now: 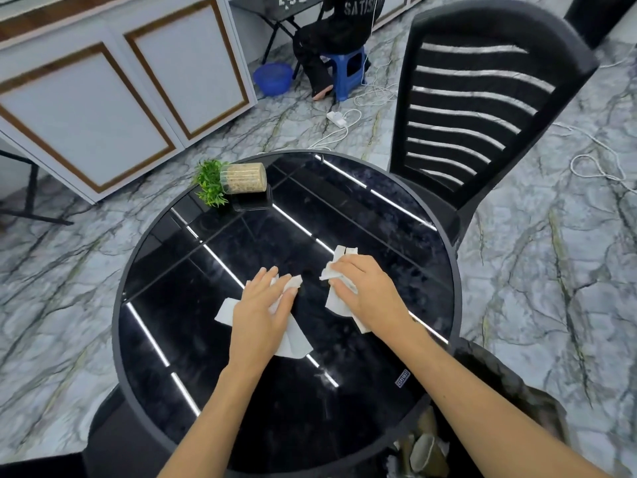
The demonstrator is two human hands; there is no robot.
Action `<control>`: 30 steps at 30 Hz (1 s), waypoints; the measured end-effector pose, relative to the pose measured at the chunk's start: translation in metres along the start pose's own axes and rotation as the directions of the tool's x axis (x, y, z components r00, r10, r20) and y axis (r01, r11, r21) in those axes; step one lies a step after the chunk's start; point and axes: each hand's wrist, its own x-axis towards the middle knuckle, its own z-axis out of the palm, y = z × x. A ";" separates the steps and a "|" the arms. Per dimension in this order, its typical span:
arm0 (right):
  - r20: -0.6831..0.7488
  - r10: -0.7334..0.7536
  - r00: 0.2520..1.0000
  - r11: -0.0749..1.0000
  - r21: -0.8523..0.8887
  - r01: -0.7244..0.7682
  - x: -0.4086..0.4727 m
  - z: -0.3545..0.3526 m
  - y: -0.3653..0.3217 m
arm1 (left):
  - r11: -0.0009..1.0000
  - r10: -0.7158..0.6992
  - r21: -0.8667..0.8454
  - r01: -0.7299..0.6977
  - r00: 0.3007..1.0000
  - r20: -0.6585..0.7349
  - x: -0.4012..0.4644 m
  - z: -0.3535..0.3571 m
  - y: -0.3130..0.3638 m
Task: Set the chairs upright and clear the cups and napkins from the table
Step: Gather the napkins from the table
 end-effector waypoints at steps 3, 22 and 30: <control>-0.009 0.015 1.000 1.000 0.017 -0.015 -0.025 -0.016 0.003 | 0.999 -0.037 -0.023 0.037 0.999 -0.013 -0.023 0.002 0.010; -0.160 0.129 0.979 0.991 0.000 -0.131 -0.212 -0.151 0.073 | 0.980 0.193 -0.081 -0.183 0.970 0.150 -0.155 0.115 0.143; -0.194 0.216 0.957 0.974 -0.024 -0.224 -0.276 -0.167 0.109 | 0.954 0.301 -0.081 -0.289 0.913 0.275 -0.196 0.175 0.153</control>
